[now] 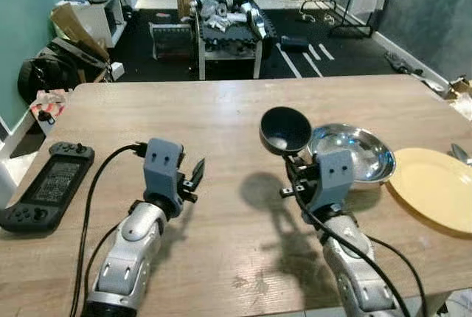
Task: Setting the table
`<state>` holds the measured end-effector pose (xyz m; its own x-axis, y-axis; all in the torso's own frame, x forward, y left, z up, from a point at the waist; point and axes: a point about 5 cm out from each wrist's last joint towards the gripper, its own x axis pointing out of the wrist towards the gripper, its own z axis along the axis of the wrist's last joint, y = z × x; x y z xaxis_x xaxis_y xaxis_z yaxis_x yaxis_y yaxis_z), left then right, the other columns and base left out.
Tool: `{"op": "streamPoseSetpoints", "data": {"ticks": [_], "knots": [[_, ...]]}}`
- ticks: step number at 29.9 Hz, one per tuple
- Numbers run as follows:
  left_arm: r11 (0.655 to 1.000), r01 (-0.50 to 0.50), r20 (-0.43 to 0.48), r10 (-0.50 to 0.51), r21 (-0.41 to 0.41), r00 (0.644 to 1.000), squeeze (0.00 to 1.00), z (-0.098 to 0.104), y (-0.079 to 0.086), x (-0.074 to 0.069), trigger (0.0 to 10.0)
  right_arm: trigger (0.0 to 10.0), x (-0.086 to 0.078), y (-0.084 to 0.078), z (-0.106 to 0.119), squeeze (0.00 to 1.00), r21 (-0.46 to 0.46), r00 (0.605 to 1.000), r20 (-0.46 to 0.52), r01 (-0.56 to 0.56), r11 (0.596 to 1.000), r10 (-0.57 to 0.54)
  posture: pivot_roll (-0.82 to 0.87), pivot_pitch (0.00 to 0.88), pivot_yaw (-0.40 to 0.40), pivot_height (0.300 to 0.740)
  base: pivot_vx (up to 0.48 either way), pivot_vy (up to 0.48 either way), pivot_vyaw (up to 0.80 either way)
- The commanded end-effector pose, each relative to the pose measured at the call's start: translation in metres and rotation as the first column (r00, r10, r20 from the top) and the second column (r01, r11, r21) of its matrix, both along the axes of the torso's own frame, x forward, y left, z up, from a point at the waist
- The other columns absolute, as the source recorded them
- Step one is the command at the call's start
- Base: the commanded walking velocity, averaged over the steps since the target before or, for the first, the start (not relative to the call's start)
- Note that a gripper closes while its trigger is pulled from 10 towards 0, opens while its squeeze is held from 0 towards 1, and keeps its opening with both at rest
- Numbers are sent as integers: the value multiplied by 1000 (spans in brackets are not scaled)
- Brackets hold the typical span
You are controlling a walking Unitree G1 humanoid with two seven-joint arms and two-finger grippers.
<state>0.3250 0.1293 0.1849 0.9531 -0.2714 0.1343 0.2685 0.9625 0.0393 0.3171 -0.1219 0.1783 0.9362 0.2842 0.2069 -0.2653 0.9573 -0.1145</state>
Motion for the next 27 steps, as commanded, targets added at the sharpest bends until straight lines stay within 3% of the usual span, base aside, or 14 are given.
{"op": "streamPoseSetpoints", "data": {"ticks": [1,6,13,25,26,27], "knots": [[1000,4,-18,-4,2,1000,0,-4,1,-3,10000,10000,2,0,-4,0,-59,1000,-20,12,998,-13,129,90,52,740,0,0,0],[996,93,-22,-92,3,995,0,1,0,-9,10000,10000,12,2,-9,0,-76,995,-100,0,997,-8,135,97,47,740,0,0,0],[967,248,-30,-246,61,969,0,10,9,-23,10000,10000,28,-9,-15,0,-90,983,-164,68,994,-83,150,115,41,740,0,0,0],[934,341,-50,-338,102,940,0,21,22,-41,10000,10000,39,-21,-26,0,-38,961,-257,98,994,-104,169,142,31,740,0,0,0],[932,346,-55,-342,104,938,0,21,23,-43,10000,10000,39,-22,-26,24,-42,960,-262,87,995,-95,167,143,31,740,0,0,0],[931,350,-61,-346,104,936,0,21,24,-44,10000,10000,38,-22,-28,157,-40,959,-271,73,996,-82,166,144,31,740,0,0,0]]}}
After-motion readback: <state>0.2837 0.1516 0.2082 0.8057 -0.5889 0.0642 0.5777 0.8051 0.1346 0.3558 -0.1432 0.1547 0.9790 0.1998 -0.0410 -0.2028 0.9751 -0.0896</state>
